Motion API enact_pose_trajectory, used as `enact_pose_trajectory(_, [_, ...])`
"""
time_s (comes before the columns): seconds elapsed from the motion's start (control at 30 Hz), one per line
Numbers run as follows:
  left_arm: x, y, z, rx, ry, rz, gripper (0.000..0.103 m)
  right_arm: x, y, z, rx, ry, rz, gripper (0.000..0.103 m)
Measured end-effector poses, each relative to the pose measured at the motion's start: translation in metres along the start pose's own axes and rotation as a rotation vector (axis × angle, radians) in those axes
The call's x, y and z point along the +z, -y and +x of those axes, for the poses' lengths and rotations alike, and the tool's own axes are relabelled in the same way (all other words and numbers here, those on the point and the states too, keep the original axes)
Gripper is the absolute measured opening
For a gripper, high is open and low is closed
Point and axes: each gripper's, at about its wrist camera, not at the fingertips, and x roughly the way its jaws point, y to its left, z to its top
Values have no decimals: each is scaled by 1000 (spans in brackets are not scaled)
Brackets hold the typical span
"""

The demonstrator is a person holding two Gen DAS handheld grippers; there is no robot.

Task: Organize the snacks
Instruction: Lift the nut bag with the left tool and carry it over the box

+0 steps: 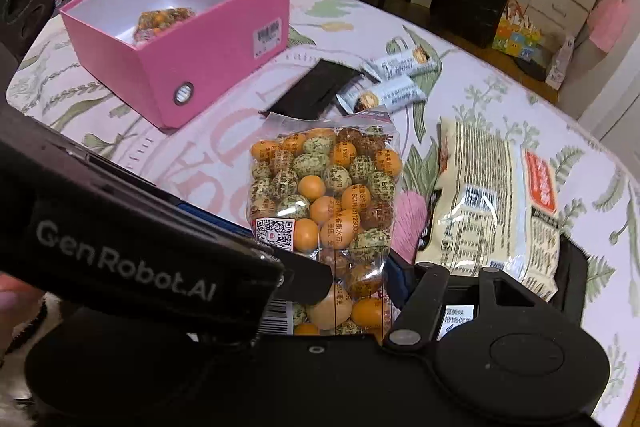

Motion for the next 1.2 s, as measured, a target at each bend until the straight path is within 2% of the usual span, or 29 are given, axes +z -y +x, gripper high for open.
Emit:
enact_pose_trajectory(0.33, [6,-1,-61,1,69,35,50,31,-37,-33,-14,91,-66,69])
enact_pose_trajectory(0.6, [30,-18,-109,55,172,53,50,78,-71,-31,-8,185,-140,69])
enact_pose_trajectory(0.83, [65,-63,-141,104,269,26,51,130,-98,-2,34,271,-216,69])
enact_pose_trajectory(0.9, [76,-78,-148,132,292,17,51,145,-104,12,69,286,-217,69])
enact_pose_trajectory(1.03, [99,-106,-157,203,304,-7,51,171,-115,40,133,298,-207,69])
enact_pose_trajectory(1.2, [122,-141,-152,262,286,-57,52,188,-127,75,182,266,-171,70])
